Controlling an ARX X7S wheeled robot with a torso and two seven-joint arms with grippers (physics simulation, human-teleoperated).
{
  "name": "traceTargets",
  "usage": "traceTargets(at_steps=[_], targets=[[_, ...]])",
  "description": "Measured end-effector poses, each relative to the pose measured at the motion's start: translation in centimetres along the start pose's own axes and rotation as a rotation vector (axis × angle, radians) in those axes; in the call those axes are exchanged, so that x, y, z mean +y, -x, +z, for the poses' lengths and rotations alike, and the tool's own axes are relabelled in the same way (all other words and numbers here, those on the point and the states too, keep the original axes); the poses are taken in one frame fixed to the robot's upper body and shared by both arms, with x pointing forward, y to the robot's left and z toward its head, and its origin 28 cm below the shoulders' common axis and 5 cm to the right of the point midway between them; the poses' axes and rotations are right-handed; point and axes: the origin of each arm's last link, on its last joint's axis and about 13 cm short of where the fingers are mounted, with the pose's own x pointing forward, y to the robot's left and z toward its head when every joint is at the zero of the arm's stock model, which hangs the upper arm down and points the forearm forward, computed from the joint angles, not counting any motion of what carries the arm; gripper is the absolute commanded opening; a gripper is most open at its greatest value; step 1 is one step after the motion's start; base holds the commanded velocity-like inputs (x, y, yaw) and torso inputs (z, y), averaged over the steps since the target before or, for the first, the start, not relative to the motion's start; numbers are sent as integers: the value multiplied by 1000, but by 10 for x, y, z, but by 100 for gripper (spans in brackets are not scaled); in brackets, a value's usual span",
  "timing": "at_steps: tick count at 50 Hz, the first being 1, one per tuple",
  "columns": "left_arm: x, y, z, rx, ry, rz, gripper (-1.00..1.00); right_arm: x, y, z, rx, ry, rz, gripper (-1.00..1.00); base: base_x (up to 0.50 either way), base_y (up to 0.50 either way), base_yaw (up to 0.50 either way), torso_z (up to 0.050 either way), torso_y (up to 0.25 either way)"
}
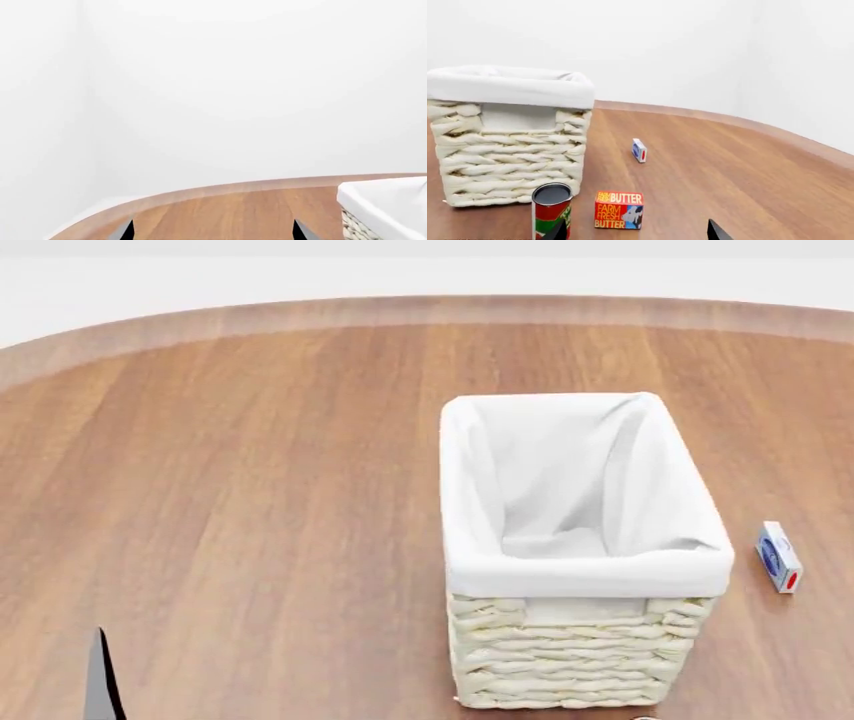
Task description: Pick up the alphabet soup and put it in the basket.
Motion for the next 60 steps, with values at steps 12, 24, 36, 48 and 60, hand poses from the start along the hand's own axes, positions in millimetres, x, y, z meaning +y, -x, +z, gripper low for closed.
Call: traceTargets(at_steps=[12,24,36,48,60], targets=[[0,0,0,1,-1,1,100,-1,0,-8,14,-12,-22,100,0,0,0,0,0],[0,0,0,2,-2,2,100,0,0,-15,32,-15,-36,100,0,0,0,0,0],[0,0,-1,3,-2,3,100,1,0,-24,53,-19,-47,100,0,0,0,0,0],[0,0,-1,4,-3,3,100,1,-2,-25,54,-21,-63,100,0,0,0,0,0],[0,-1,-2,6,-4,3,100,-1,-6,-26,46,-18,-85,100,0,0,0,0,0]])
